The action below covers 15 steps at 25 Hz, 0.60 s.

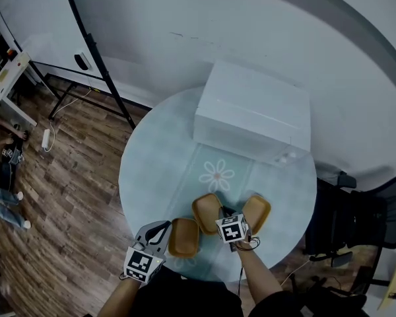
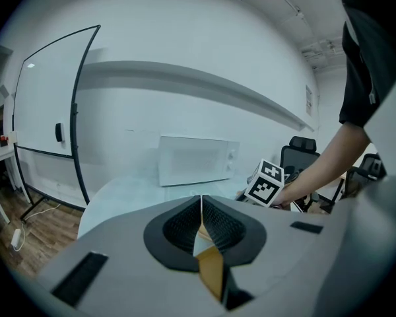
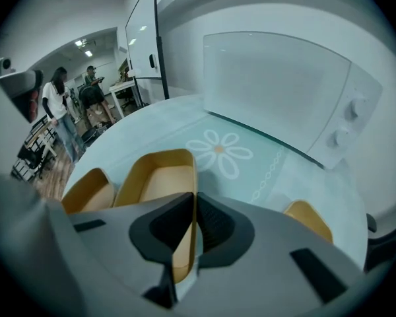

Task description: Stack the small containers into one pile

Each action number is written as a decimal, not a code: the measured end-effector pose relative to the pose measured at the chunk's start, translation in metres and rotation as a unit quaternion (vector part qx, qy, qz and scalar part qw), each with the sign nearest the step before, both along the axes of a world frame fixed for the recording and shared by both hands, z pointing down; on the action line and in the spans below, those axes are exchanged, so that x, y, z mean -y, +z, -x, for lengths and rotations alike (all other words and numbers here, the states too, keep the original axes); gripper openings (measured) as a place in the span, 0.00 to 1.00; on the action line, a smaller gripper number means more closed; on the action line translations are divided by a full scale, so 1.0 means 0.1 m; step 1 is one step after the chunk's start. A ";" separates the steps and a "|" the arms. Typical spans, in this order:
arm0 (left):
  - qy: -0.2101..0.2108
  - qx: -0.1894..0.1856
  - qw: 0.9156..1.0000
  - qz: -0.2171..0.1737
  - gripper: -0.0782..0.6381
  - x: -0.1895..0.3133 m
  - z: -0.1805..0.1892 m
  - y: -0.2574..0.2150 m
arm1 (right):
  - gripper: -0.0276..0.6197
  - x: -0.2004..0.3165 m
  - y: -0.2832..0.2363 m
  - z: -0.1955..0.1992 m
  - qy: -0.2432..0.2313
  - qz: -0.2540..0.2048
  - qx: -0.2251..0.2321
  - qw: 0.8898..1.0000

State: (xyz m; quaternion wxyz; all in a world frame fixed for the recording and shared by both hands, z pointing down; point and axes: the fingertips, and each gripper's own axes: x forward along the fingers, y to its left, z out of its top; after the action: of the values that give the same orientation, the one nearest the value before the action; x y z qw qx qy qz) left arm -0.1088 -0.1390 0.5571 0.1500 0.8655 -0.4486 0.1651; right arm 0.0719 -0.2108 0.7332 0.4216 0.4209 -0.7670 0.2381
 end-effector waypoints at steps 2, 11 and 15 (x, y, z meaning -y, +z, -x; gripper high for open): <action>0.004 0.001 1.000 -0.001 0.13 -0.03 -0.02 -0.01 | 0.10 0.01 -0.05 -0.03 0.029 -0.007 0.021 0.999; 0.022 -0.002 1.000 -0.006 0.13 -0.10 -0.09 -0.06 | 0.09 0.03 -0.49 -0.31 0.162 -0.033 0.111 0.980; 0.038 -0.006 0.999 -0.009 0.13 -0.14 -0.21 -0.08 | 0.09 0.00 -0.66 -0.58 0.223 -0.044 0.151 0.962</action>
State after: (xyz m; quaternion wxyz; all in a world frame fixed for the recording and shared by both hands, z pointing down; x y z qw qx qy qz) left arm -0.0877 -0.1252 0.5486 0.1386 0.8841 -0.4160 0.1617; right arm 0.1303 -0.2112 0.6674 0.2181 0.5583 -0.7186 0.3527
